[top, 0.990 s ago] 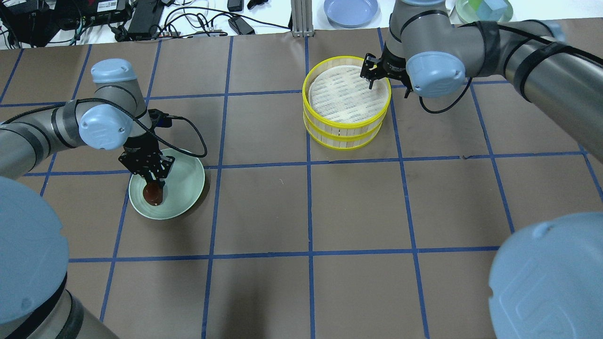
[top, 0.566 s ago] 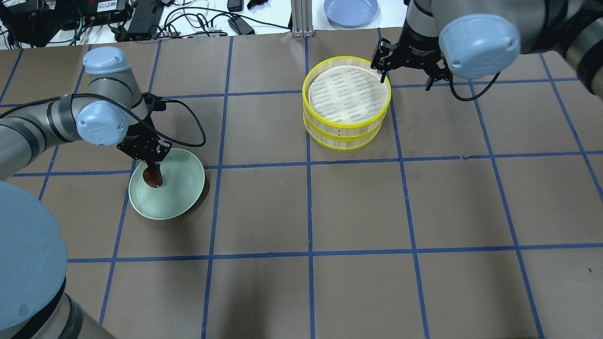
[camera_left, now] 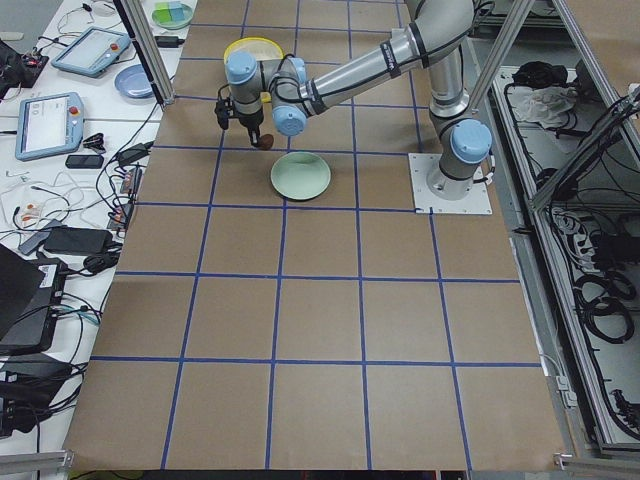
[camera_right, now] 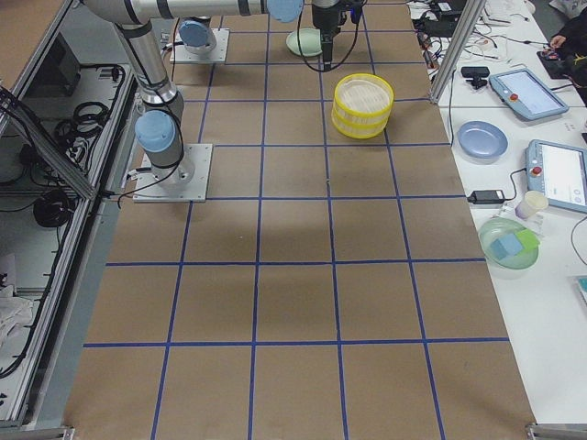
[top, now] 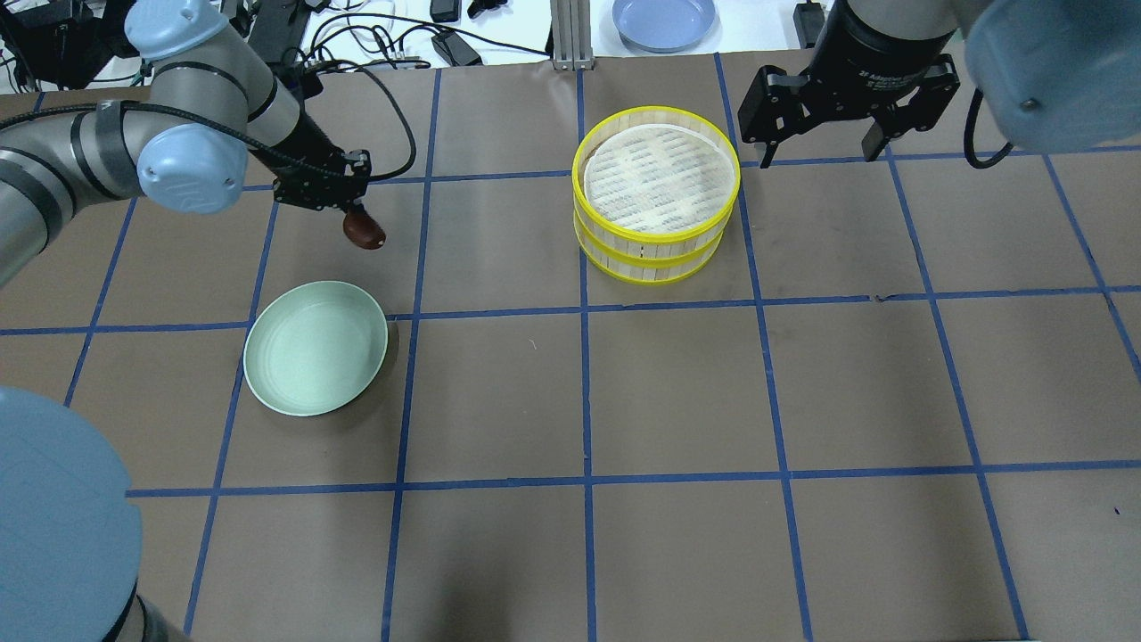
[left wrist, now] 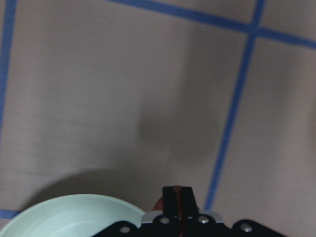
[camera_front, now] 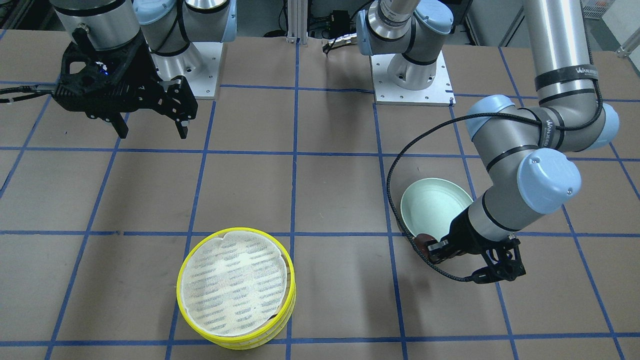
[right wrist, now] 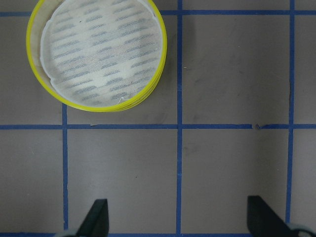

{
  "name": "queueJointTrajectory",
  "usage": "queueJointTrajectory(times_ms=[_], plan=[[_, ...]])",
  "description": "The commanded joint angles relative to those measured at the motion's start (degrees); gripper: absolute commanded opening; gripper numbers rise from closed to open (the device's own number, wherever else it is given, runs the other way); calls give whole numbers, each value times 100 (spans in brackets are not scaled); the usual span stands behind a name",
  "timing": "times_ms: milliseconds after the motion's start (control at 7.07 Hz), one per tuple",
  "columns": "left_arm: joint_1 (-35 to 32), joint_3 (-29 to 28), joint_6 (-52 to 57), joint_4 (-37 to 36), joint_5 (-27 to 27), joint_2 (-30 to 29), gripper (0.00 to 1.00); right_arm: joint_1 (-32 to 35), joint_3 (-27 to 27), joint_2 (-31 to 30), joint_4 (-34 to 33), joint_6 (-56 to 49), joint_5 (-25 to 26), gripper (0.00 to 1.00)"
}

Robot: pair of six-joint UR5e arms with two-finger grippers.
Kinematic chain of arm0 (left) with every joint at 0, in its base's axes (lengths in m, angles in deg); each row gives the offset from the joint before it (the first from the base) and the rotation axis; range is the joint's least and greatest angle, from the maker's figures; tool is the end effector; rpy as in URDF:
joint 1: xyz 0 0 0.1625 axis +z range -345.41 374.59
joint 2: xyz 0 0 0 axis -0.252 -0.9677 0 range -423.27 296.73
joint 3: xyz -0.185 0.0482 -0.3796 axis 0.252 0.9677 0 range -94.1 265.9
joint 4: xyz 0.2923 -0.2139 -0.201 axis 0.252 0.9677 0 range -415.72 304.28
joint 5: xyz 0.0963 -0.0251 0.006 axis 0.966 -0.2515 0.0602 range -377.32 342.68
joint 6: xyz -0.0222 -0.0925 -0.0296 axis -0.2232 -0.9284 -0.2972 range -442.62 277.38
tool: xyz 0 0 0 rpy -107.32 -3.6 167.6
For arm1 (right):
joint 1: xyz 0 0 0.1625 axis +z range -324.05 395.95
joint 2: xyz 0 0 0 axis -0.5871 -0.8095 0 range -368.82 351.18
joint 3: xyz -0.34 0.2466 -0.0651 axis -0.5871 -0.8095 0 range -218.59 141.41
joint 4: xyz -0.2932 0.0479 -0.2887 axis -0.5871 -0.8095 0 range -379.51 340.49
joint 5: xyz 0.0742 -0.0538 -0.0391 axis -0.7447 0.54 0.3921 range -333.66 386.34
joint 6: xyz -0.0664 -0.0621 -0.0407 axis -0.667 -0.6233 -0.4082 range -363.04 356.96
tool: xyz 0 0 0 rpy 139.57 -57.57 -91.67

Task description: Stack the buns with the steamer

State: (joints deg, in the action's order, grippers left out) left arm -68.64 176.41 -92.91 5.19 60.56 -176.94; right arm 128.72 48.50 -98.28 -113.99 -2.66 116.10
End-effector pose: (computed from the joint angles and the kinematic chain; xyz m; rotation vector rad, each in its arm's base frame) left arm -0.0783 -0.6499 0.3026 0.4208 -2.8950 0.1159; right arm 0.1581 -0.4996 0.5168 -0.0653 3.1278 -0.1871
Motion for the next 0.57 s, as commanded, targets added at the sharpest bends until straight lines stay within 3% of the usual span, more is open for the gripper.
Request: queueJointTrajectory(times_ms=[0,141,424], plan=[[-447,-191,-1829,-928,-1356,-6,0,-5,19,-27,-44,-179,-238,100],[-561,-183,-2680,-1611,-1903,-94,0,-13,10,-53,-10,-170,-240,100],[-1209,-174,-3687,-2389,-2075,-217,0,-31,-16,-88,-26,-187,-248,100]])
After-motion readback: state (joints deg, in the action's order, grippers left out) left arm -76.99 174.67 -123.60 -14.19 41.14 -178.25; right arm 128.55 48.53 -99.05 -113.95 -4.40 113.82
